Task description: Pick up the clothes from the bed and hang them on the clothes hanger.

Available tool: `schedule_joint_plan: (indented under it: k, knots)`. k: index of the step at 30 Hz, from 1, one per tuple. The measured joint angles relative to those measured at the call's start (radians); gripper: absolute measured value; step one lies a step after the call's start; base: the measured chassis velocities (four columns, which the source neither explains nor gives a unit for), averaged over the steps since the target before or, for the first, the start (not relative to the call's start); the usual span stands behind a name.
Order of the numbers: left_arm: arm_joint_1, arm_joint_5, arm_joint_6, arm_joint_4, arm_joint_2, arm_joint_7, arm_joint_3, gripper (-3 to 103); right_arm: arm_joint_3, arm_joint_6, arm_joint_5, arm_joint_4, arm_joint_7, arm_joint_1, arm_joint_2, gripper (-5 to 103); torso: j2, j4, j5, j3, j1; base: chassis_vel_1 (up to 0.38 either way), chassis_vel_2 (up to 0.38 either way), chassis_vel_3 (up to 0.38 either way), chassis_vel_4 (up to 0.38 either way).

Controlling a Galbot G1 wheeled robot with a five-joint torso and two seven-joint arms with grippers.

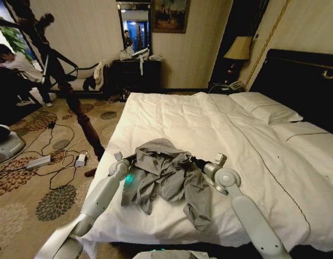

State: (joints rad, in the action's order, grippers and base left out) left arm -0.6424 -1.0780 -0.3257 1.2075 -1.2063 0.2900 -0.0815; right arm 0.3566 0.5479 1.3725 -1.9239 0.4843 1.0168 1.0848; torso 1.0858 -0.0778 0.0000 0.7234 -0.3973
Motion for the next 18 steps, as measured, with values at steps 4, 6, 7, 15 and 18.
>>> schedule_joint_plan:
  k: [4, 6, 7, 15, 18]
  knots:
    - [0.000, -0.001, 0.002, 0.001, -0.001, 0.000, 0.001, 15, -0.001, 0.000, 0.001, -0.003, 0.001, 0.001, -0.001, 0, 0.000, -0.0001, 0.0000, 0.000, 0.000, 0.000, 0.000, 0.000, 0.000]
    - [-0.002, -0.001, 0.002, 0.005, -0.001, 0.001, 0.001, 10, -0.001, 0.000, 0.002, -0.005, 0.002, 0.002, -0.002, 0, 0.000, -0.0002, -0.0001, 0.000, 0.000, 0.000, 0.000, 0.000, 0.000]
    - [-0.004, -0.001, 0.002, 0.009, 0.001, 0.001, 0.001, 4, -0.001, 0.000, 0.002, -0.006, 0.002, 0.003, -0.003, 0, 0.000, -0.0002, -0.0002, 0.000, 0.000, 0.000, 0.000, 0.000, 0.000]
    - [-0.010, 0.010, 0.015, 0.119, 0.055, 0.021, 0.008, 0, 0.013, 0.000, 0.000, -0.035, 0.002, 0.017, -0.037, 0, 0.000, -0.0001, 0.0000, 0.000, 0.000, 0.000, 0.000, 0.000, 0.000]
    - [-0.008, 0.060, 0.032, 0.188, 0.101, 0.013, 0.025, 0, 0.020, 0.000, -0.003, -0.050, -0.001, 0.018, -0.063, 0, 0.000, 0.0000, 0.0000, 0.000, 0.000, 0.000, 0.000, 0.000, 0.000]
